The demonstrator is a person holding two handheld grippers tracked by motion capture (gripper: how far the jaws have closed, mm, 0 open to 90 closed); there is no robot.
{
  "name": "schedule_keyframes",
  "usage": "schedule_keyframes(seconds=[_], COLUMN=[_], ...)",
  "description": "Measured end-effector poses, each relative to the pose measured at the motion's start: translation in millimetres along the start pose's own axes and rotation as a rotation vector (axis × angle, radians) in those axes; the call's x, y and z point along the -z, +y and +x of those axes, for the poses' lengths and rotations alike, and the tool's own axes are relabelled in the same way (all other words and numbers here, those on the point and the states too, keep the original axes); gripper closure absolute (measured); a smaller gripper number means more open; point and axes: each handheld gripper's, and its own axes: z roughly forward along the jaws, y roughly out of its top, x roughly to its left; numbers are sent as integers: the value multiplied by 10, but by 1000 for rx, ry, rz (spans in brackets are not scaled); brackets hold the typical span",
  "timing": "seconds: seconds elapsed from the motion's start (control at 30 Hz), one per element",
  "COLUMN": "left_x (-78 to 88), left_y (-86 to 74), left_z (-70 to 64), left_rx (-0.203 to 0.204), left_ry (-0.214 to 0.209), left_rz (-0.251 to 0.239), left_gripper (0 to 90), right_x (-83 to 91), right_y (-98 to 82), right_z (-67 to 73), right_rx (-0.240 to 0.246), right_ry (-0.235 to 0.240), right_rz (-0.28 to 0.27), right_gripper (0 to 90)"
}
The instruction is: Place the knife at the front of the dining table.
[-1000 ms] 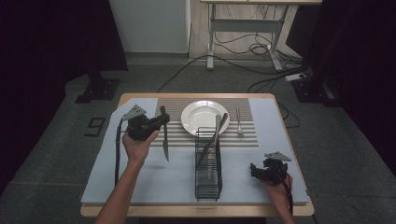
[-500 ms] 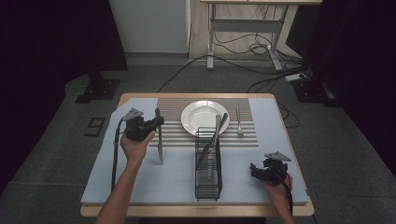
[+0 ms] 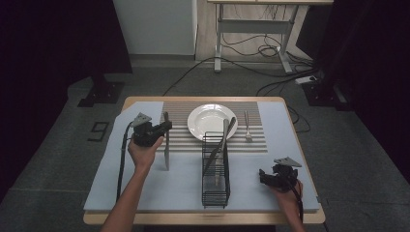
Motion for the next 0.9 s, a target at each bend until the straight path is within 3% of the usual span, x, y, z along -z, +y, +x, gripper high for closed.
schedule_keyframes(seconds=[0.73,0.9], left_x=[-121,-172], left_y=[-289,-395], left_z=[113,176], left_rx=[36,74], left_ry=[4,5], left_rz=[55,70], left_gripper=[826,823], right_x=[0,0], right_y=[0,0], right_z=[-1,-1], right_rx=[0,0], right_ry=[0,0], right_rz=[0,0], right_gripper=[119,119])
